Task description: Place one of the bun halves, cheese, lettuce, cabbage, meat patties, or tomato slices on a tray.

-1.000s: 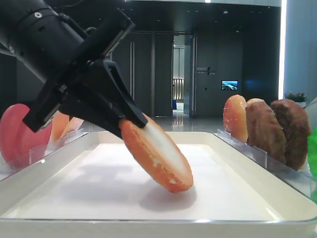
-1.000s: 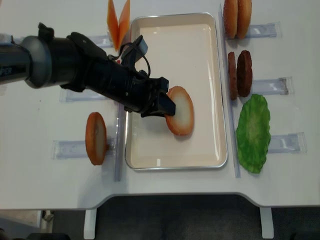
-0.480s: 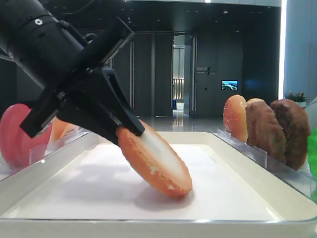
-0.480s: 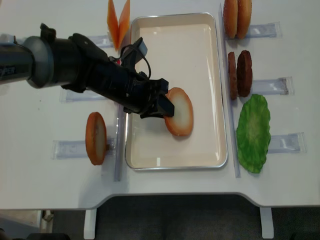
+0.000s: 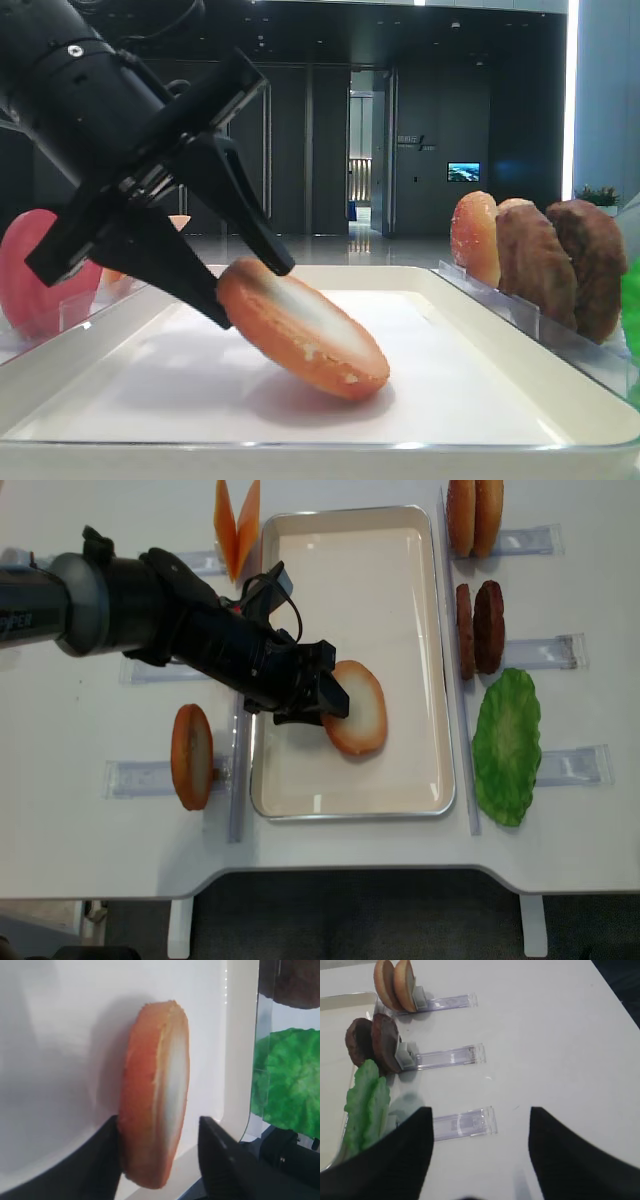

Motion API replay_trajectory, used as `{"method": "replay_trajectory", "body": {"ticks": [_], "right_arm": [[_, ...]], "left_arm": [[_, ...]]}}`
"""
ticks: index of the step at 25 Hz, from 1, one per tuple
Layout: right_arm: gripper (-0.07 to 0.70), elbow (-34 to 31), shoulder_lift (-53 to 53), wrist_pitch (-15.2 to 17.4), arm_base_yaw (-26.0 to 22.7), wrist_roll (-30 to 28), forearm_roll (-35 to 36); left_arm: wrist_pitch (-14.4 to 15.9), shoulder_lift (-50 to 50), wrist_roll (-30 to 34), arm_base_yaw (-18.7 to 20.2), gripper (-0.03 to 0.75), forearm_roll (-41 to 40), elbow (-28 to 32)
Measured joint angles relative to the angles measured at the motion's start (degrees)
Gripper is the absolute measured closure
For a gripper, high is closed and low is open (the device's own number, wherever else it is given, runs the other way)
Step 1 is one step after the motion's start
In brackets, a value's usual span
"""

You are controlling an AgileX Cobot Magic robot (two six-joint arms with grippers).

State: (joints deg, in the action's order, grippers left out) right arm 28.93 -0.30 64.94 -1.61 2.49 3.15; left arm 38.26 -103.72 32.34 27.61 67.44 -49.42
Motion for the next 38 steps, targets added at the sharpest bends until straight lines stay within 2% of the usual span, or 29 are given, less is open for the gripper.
{"method": "replay_trajectory", "body": {"ticks": [3, 6, 12, 29, 32, 38], "right_arm": [[0.220, 0.0, 0.0, 0.0, 0.0, 0.0, 0.0], [0.220, 0.0, 0.0, 0.0, 0.0, 0.0, 0.0], [0.220, 0.0, 0.0, 0.0, 0.0, 0.0, 0.0], [0.220, 0.0, 0.0, 0.0, 0.0, 0.0, 0.0], [0.220, 0.0, 0.0, 0.0, 0.0, 0.0, 0.0], [0.220, 0.0, 0.0, 0.0, 0.0, 0.0, 0.0]], "left_arm": [[0.0, 0.0, -1.0, 0.0, 0.250, -0.2, 0.0], [0.0, 0.1, -1.6, 0.0, 0.211, -0.4, 0.0], [0.0, 1.2, -8.4, 0.0, 0.199, -6.7, 0.0], [-0.1, 7.2, -18.8, 0.0, 0.196, -18.1, 0.0], [1.5, 9.2, -23.0, 0.0, 0.195, -23.8, -0.9], [9.0, 12.8, -33.3, 0.0, 0.195, -37.9, -5.2]]}}
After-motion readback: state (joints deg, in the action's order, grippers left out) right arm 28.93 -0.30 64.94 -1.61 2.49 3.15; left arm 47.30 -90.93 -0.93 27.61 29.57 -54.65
